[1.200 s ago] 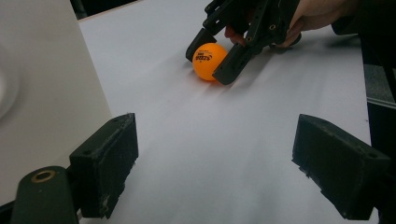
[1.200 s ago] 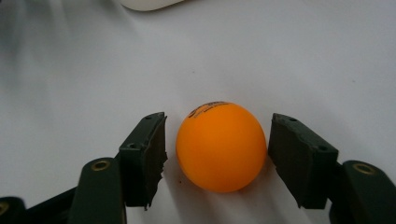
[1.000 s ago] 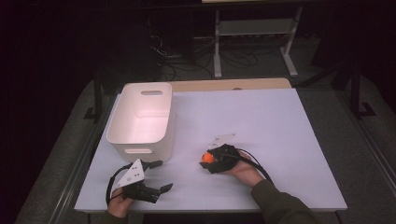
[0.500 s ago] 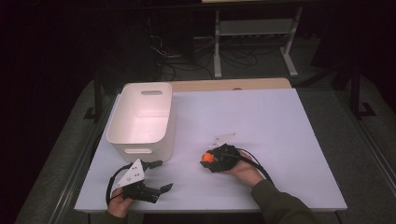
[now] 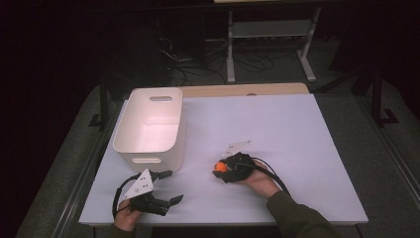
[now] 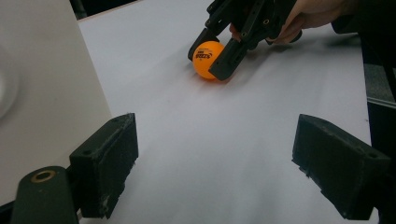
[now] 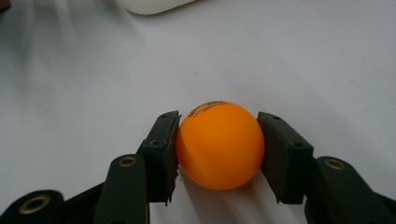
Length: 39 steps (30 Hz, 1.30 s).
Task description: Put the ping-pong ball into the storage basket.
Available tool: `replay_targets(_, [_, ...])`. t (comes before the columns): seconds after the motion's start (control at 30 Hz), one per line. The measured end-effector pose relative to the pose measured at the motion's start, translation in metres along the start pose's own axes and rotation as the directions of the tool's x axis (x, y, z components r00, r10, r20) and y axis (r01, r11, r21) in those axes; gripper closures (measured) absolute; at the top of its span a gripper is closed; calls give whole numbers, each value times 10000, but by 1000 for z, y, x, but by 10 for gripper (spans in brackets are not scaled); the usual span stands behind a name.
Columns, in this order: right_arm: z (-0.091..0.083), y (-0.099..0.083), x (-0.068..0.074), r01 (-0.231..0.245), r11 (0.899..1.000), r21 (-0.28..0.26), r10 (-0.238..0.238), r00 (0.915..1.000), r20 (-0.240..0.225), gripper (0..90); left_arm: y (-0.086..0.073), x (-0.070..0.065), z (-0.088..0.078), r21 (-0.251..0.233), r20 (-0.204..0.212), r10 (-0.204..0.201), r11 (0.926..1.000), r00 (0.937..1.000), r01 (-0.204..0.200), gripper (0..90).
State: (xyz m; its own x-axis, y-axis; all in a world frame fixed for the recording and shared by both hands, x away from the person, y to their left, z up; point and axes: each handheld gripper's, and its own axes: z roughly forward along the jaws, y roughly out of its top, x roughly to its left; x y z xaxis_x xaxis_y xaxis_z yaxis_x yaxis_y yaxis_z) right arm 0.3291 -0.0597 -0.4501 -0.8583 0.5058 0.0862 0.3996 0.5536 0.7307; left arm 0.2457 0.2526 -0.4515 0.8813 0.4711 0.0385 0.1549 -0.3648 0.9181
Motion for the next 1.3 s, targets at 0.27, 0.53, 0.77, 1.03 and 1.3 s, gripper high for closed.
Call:
replay_targets(0.27, [-3, 1, -1, -41, 9999, -99, 41, 10000, -38, 493, 0, 0, 0, 12, -5, 7, 10000, 10000, -7, 141])
replay_targets(0.53, [-8, 4, -2, -85, 9997, -250, 82, 9999, -102, 494, 0, 0, 0, 11, -6, 2, 10000, 10000, -2, 141])
replay_targets(0.77, [-13, 7, -2, -108, 9994, -326, 101, 9997, -215, 495, 0, 0, 0, 7, -2, -7, 10000, 10000, 7, 141])
replay_targets(1.03, [-16, 11, -1, -45, 9994, -343, 34, 9995, -320, 495, 0, 0, 0, 27, -5, -16, 10000, 10000, 16, 141])
replay_targets(1.3, [-21, 17, 1, -33, 9991, -428, 13, 9989, -465, 495, 0, 0, 0, -1, -16, -21, 10000, 10000, 21, 141])
